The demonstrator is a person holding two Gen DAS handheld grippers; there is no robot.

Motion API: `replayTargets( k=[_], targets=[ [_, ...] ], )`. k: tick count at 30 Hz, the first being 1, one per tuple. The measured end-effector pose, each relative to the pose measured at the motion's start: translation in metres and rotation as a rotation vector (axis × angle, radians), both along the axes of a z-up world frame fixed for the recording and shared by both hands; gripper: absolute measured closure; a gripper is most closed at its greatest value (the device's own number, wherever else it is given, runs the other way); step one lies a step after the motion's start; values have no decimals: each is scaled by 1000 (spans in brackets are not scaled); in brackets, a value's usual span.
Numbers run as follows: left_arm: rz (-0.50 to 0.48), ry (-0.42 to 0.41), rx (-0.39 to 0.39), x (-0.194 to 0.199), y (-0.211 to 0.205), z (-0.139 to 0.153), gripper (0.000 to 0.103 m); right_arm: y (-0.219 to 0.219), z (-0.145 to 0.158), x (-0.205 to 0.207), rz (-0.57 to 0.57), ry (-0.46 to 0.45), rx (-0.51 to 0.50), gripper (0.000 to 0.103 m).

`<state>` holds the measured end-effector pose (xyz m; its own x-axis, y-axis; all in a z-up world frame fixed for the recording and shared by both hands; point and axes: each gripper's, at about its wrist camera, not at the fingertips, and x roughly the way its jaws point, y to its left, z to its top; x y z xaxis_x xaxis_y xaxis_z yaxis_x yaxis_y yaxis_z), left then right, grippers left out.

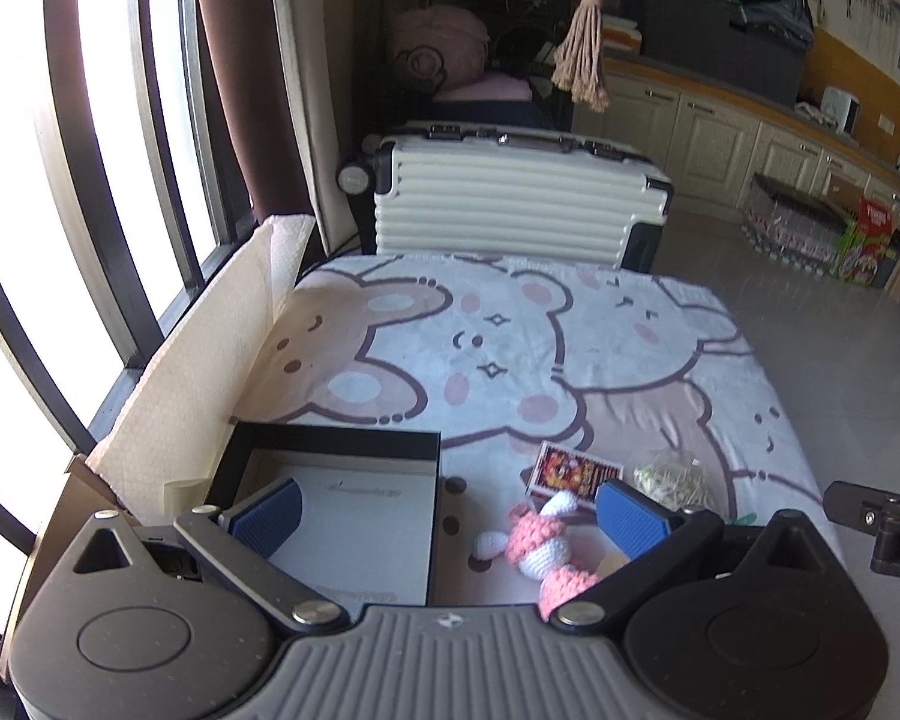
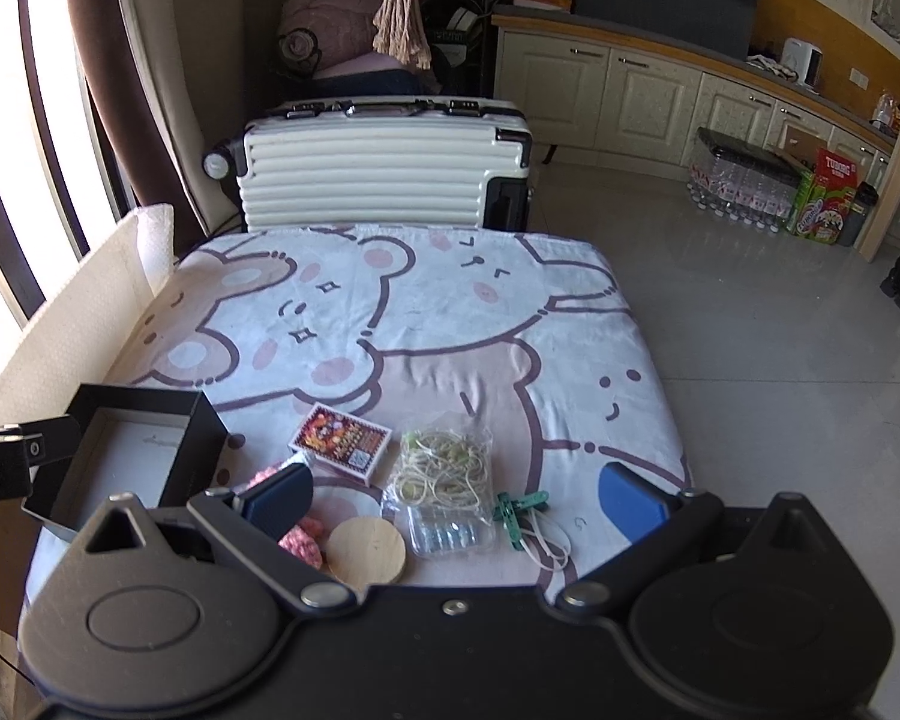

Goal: Organize objects
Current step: 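Move both tools toward the pink bunny and the bag of cords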

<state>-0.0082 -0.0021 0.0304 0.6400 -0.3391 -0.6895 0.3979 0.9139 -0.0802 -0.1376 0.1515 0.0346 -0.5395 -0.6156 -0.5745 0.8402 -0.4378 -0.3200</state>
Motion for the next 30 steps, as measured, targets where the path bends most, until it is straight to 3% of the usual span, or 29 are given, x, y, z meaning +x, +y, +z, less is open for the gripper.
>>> replayTargets(
  k=[8, 19, 23, 30],
  targets=[
    [-36, -112, -89, 6, -8, 36, 0, -16, 35, -9, 0, 23, -77, 0],
    [-12, -240, -124, 39, -49, 67, 0, -57, 70, -42, -54, 11, -202, 0],
    [32, -234, -137, 52, -57, 57, 0, -72, 60, -54, -53, 1, -226, 0],
    [-6, -159, -60, 68, -70, 20, 0, -95, 15, -84, -136, -58, -172, 0]
  ],
)
